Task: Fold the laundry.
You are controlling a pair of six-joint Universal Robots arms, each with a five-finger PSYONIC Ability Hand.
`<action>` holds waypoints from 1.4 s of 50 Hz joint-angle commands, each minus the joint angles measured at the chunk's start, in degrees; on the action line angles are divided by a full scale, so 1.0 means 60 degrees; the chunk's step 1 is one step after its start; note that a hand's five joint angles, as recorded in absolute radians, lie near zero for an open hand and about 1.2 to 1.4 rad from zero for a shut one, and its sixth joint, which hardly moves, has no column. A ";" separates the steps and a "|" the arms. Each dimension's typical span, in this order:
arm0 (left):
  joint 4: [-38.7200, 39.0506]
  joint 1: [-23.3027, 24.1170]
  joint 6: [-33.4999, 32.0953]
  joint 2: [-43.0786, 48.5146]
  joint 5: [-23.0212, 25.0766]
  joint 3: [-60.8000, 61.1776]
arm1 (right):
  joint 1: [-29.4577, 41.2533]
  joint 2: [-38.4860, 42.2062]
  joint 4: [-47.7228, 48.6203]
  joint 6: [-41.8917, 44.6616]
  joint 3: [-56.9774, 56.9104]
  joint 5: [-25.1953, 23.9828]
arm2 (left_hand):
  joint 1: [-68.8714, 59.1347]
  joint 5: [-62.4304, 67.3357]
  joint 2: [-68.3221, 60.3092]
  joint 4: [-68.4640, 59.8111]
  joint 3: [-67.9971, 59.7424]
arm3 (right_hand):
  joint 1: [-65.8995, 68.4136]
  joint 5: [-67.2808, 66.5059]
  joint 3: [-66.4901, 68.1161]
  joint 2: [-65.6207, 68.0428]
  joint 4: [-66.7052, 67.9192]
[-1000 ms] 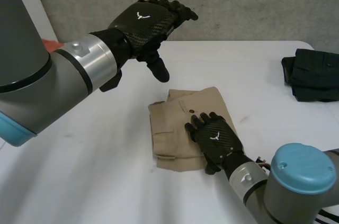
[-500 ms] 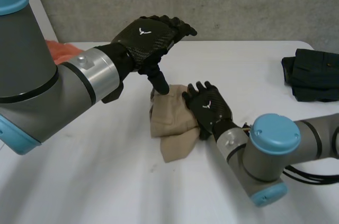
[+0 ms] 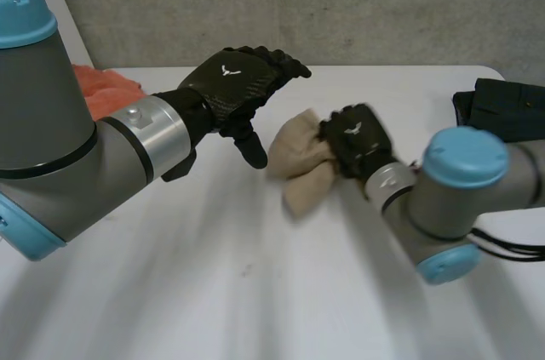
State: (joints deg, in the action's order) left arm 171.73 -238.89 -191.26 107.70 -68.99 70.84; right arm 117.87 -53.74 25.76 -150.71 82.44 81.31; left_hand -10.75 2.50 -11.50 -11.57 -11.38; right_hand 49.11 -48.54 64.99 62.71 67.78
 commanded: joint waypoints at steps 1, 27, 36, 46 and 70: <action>-0.0013 -0.0043 0.0002 -0.0006 -0.0015 0.0043 | -0.1699 -0.0491 -0.0704 0.0318 -0.0115 -0.0615 | 0.0125 -0.0417 0.0250 0.0262 0.0229 | 0.5148 -0.3577 0.2502 0.2882 0.2037; -0.0013 0.0089 0.0002 -0.0080 -0.0103 0.0205 | -0.6695 0.2774 0.2694 -0.0369 -0.6400 -0.5551 | 0.0125 -0.0417 0.0250 0.0262 0.0229 | 0.5148 -0.3577 0.2502 0.2882 0.2037; -0.0013 0.0396 0.0017 -0.0050 -0.0439 0.0234 | -0.7604 0.4356 0.3469 -0.0940 -0.6840 -0.7280 | 0.0125 -0.0417 0.0250 0.0262 0.0229 | 0.5148 -0.3577 0.2502 0.2882 0.2037; -0.0013 0.0791 0.0031 -0.0021 -0.0850 0.0351 | -0.8526 0.5003 0.4202 -0.1043 -0.5918 -0.8584 | 0.0125 -0.0417 0.0250 0.0262 0.0229 | 0.5148 -0.3577 0.2502 0.2882 0.2037; -0.0013 0.0894 0.0193 -0.0124 -0.0806 0.0205 | -1.1090 -0.0050 0.2126 -0.2566 -0.1610 -0.8573 | 0.0125 -0.0417 0.0250 0.0262 0.0229 | -0.6518 0.8090 -0.9165 -0.8784 -0.9630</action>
State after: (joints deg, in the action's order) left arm 171.65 -233.28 -190.21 106.95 -73.94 71.75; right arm 54.24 -49.33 47.50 -162.45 70.97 25.51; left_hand -10.75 2.50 -11.50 -11.57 -11.37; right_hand 11.59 -3.69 11.82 12.77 13.33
